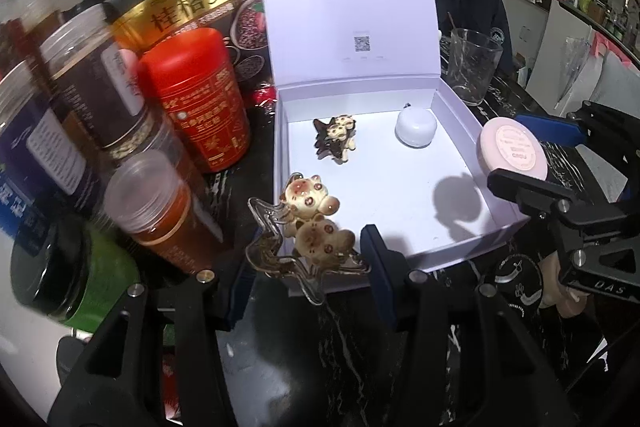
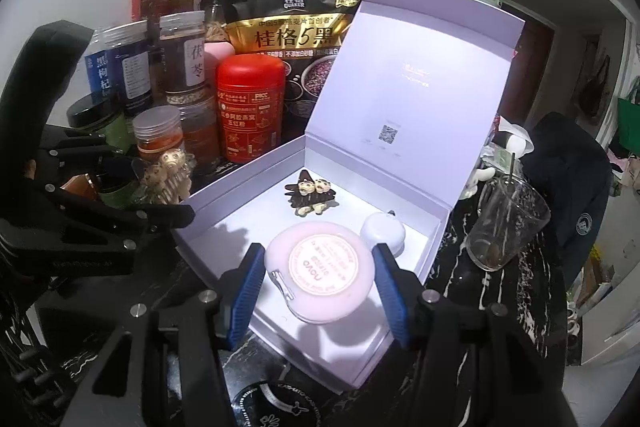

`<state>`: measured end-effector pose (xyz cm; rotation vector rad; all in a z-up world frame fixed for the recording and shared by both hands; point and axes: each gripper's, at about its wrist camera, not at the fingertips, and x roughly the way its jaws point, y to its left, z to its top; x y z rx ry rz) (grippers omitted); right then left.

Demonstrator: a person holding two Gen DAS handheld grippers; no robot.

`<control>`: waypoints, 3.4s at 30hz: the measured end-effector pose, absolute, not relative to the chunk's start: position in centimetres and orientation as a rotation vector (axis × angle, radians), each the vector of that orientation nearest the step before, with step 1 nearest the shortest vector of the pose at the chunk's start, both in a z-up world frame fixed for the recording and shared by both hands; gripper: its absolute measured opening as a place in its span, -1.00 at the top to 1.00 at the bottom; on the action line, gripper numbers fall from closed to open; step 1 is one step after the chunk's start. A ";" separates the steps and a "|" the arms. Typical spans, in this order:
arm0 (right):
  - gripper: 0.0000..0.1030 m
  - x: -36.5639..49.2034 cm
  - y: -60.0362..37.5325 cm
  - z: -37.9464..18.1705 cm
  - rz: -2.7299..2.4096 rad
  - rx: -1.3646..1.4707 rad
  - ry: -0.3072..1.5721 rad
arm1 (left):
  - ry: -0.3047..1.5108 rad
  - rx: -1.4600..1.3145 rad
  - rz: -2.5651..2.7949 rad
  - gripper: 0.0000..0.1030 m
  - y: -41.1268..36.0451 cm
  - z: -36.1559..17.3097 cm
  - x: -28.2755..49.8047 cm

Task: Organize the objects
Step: 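Lower the cat clip into the box with left tool while right tool lowers the pink compact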

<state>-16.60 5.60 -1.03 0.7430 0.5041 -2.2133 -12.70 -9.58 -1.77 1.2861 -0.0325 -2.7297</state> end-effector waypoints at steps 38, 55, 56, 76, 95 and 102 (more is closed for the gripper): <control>-0.08 -21.7 4.2 0.0 -2.313 0.802 0.545 | -0.090 1.364 -2.788 0.05 -8.6 -2.7 -21.0; -0.08 -25.9 3.3 -0.9 -2.320 0.849 0.555 | -0.091 1.392 -2.738 0.05 -9.3 -3.3 -25.1; -0.08 -26.1 3.3 -1.1 -2.318 0.851 0.554 | -0.084 1.406 -2.728 0.05 -9.5 -3.6 -25.5; -0.08 -30.4 2.2 -5.5 -2.221 0.981 0.559 | -0.051 1.469 -2.746 0.05 -10.4 -6.8 -28.8; -0.08 -32.6 1.6 -8.2 -2.167 1.047 0.510 | -0.012 1.467 -2.747 0.04 -11.4 -8.4 -29.0; -0.09 -32.6 1.3 -8.4 -2.162 1.051 0.518 | -0.001 1.482 -2.737 0.00 -11.7 -9.0 -29.0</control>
